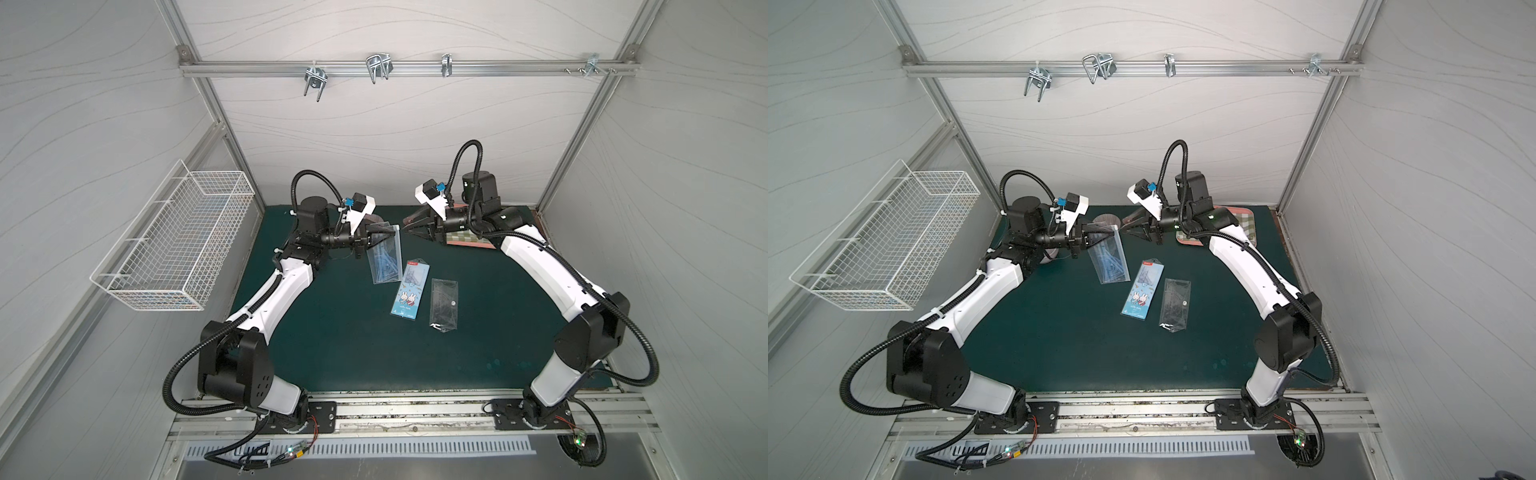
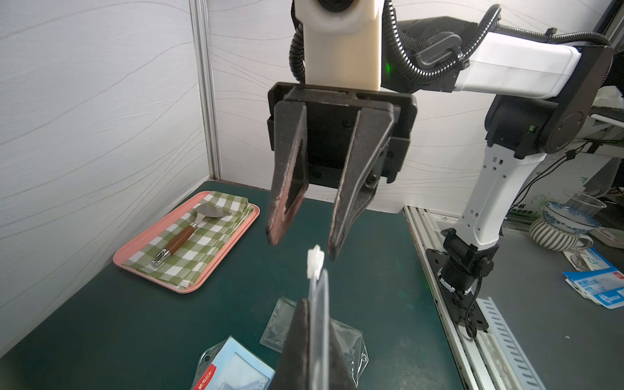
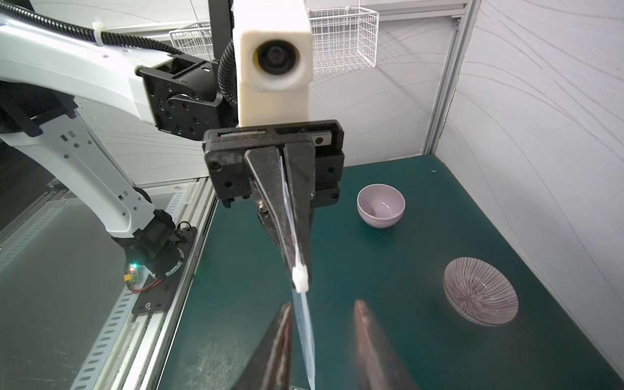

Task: Open the ruler set and take out the ruler
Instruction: Open the ruler set bag.

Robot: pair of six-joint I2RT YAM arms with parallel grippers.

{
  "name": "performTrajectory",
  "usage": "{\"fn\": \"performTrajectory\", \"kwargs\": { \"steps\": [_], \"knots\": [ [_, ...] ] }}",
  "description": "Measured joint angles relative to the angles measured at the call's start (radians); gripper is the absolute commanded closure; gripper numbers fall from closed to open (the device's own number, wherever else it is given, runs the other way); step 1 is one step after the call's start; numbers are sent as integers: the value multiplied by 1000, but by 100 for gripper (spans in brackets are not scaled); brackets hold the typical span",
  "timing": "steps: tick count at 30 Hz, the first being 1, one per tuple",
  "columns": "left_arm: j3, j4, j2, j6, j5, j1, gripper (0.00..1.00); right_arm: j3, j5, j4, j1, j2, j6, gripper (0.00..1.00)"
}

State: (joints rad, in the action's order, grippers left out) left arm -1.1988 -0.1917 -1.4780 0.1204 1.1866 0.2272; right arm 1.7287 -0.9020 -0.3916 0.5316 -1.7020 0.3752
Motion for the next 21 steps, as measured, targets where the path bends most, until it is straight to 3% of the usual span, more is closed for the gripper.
{"fn": "performTrajectory", "kwargs": {
  "steps": [21],
  "knots": [
    [0,0,0,-1,-1,-3,100,49,-55,24,21,-48,-37,79]
  ]
}}
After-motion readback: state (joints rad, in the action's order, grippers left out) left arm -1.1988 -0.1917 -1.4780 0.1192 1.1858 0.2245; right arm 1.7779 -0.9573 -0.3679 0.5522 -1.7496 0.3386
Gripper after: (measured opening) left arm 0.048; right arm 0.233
